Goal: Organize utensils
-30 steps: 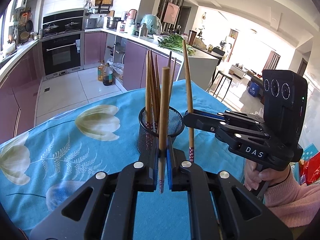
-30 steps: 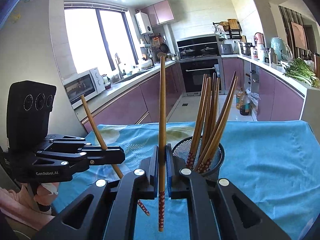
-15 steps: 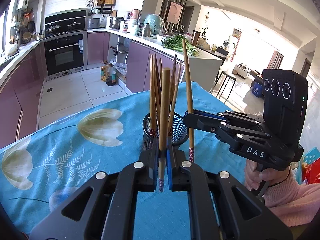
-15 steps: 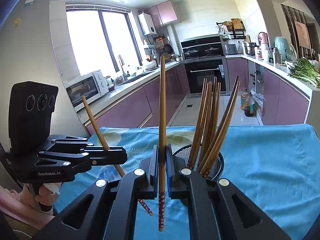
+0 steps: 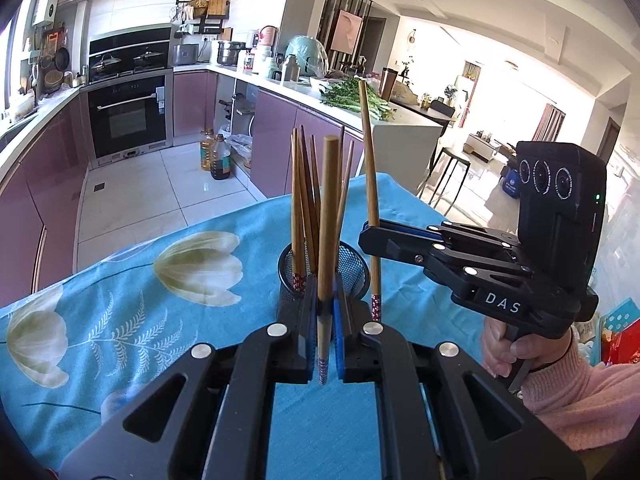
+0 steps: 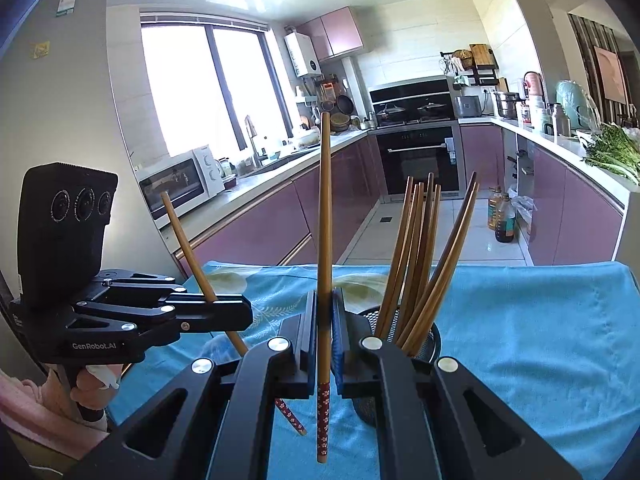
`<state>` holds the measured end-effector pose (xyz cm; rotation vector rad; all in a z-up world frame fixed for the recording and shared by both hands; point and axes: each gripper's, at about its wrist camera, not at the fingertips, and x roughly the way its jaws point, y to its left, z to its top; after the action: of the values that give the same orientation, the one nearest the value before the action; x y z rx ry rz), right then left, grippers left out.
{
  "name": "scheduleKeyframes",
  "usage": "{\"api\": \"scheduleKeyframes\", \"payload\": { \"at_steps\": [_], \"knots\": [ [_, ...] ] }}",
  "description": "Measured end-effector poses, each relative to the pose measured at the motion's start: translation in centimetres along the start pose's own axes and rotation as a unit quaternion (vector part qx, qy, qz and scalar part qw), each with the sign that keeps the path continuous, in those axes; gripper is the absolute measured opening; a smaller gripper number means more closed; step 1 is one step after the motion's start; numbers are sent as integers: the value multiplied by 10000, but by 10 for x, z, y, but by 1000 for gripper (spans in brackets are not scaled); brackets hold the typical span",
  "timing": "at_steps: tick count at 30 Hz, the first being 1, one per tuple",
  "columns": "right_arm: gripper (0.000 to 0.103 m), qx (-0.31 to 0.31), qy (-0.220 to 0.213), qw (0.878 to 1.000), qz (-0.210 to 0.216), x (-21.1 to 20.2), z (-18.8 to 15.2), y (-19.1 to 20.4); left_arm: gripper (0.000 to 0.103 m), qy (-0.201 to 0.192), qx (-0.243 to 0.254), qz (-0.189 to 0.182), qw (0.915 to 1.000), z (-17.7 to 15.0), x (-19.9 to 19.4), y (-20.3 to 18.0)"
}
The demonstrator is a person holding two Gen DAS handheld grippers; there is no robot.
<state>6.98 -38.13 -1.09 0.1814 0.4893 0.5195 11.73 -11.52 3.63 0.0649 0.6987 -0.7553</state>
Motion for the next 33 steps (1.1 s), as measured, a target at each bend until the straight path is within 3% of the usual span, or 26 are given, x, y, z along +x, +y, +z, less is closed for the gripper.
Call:
{"api": "scheduleKeyframes", "payload": {
  "at_steps": [33],
  "knots": [
    [6, 7, -173, 9998, 138, -7, 10, -12, 7, -218, 174, -30, 9996, 23, -12, -16]
  ]
}}
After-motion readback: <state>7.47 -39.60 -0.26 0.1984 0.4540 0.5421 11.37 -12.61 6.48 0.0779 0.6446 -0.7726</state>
